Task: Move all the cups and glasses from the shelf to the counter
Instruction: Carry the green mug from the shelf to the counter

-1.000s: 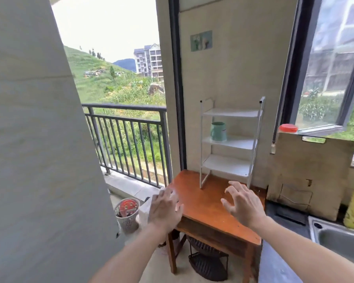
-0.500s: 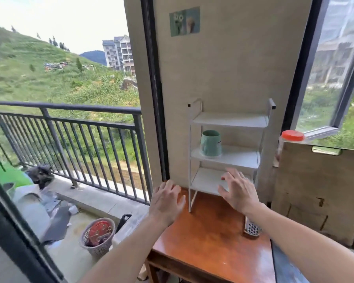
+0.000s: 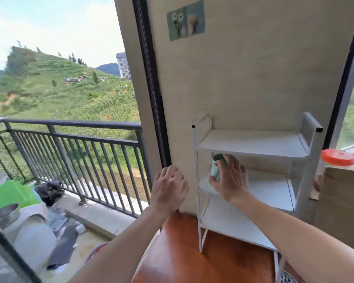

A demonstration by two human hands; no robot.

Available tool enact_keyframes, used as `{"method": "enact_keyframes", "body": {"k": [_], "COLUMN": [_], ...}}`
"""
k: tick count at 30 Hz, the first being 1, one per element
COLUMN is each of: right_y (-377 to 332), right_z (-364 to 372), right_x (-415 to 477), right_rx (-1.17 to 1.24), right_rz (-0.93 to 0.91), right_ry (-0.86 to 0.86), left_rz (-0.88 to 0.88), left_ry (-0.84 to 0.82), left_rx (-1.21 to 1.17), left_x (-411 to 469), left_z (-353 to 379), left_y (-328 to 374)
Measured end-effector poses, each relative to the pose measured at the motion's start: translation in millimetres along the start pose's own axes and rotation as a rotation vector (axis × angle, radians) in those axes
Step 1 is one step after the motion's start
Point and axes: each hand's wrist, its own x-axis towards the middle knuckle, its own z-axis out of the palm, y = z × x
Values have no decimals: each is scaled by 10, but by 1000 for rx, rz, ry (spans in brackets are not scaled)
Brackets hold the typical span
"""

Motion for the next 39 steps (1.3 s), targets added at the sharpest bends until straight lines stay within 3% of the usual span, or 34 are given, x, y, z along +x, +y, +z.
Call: {"method": "enact_keyframes", "body": {"k": [8,13,17,21,27,31,39], "right_y": [502,804,928,882,784,657,499], "right_z": [-95,-187,-176,-129,-127,-315,-768], "right_x": [-148,-213,-261,-245,-372,-627,-1563], "right_rx": [116,182,264,293,449,475,355], "right_rz": [-72,53,216,295,381,495,522], "right_ry": [77,94,69,18,24,60,216], "left_rz": [232,281,272,297,320,328,405], "left_ry": [101,44,123,196,178,147,128], "left_rx": [-84,-19,-5,-15,-51,-84,-247], "left_x": [634,810,830,840,844,833,698], "left_z": [333,596,732,808,794,760,618], "left_y": [438,620,624,571,545,539,891]}}
